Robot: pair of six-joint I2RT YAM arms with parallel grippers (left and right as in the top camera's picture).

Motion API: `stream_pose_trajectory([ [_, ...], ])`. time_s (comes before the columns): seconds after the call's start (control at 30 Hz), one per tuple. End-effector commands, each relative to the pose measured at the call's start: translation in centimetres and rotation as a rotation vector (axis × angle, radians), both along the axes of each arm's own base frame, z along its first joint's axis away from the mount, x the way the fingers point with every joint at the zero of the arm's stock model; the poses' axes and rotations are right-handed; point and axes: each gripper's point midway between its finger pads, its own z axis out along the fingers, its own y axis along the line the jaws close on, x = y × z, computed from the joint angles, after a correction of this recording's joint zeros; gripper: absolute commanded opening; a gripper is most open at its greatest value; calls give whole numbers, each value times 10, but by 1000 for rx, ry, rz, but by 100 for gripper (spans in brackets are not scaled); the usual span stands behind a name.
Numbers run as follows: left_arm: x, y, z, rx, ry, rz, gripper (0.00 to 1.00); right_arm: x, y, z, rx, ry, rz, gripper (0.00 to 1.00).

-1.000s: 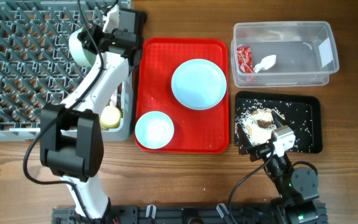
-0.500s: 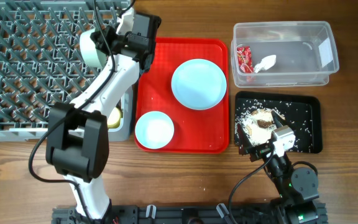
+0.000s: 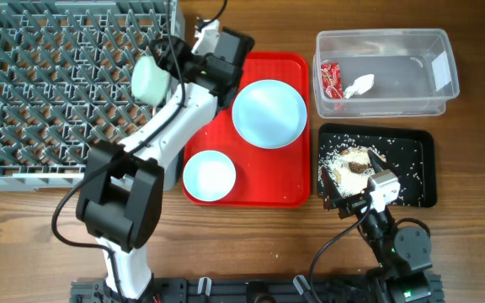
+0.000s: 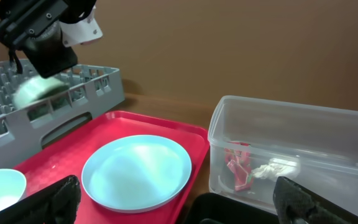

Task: Sort waste into correct bins and load items into the dishwasher rack
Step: 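Move the left gripper to the small light-blue bowl and grasp rim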

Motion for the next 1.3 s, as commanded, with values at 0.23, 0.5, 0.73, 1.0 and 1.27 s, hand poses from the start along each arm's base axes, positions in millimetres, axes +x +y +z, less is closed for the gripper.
stream_pose_trajectory([
  [0.23, -91, -59, 37, -961, 27, -48, 72, -1, 1, 4, 18, -14, 10, 100],
  [0.5, -179, -65, 9, -1190, 369, 165, 56, -1, 1, 4, 18, -14, 10, 100],
  [0.73, -223, -58, -59, -1111, 493, 345, 59, -1, 1, 4, 18, -13, 10, 100],
  [1.0, -221, -54, -125, -1120, 452, 327, 53, -1, 1, 4, 18, -14, 10, 100],
  [1.27, -218, -30, -142, -1017, 366, 330, 42, -1, 1, 4, 18, -14, 10, 100],
])
